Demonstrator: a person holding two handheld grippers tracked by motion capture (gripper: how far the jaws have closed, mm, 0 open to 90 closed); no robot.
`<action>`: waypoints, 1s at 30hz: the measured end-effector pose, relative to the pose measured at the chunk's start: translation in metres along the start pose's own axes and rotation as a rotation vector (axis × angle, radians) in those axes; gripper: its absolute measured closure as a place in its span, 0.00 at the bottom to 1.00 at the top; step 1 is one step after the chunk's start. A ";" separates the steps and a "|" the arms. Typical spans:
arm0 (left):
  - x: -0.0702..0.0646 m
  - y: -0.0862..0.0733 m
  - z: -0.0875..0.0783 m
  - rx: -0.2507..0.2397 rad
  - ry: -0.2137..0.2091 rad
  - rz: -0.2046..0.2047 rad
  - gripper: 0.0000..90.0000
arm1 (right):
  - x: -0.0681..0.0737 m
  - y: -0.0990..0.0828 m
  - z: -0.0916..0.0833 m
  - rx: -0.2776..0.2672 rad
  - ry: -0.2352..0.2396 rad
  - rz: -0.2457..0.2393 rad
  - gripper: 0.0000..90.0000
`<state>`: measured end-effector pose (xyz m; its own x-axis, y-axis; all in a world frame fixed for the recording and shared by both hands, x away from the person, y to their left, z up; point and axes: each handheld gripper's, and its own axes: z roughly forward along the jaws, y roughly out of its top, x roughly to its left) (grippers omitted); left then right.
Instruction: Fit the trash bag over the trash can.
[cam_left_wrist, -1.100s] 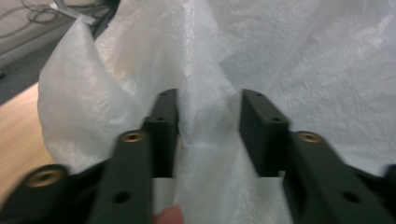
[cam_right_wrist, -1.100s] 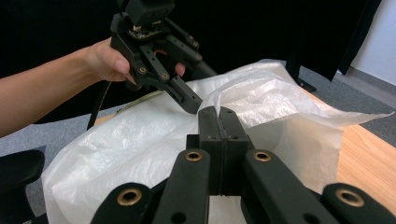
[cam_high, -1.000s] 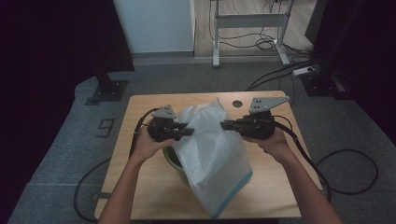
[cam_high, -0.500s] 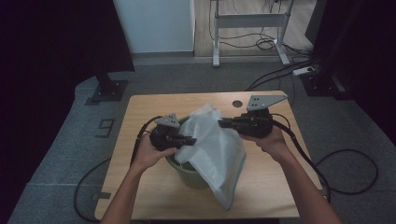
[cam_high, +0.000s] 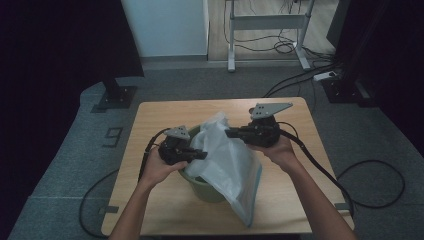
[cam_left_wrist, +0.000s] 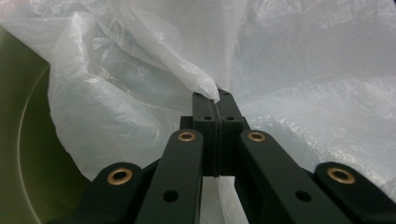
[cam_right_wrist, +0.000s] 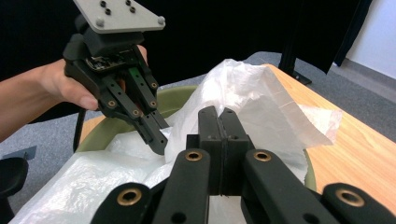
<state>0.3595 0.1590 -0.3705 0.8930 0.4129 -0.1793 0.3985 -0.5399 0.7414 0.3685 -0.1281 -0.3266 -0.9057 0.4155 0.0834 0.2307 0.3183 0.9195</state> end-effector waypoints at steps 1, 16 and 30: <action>0.000 -0.001 0.000 -0.002 -0.001 -0.003 0.98 | 0.000 -0.001 0.002 0.002 0.001 0.002 0.99; 0.000 -0.002 -0.015 -0.117 0.076 -0.040 0.43 | -0.002 -0.007 0.013 0.027 0.004 0.010 0.99; 0.003 0.004 -0.006 -0.104 0.053 -0.048 0.43 | -0.004 -0.012 0.024 0.030 0.020 0.012 0.99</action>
<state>0.3630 0.1627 -0.3638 0.8599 0.4760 -0.1842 0.4144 -0.4404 0.7964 0.3784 -0.1132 -0.3470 -0.9096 0.4026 0.1021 0.2518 0.3391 0.9064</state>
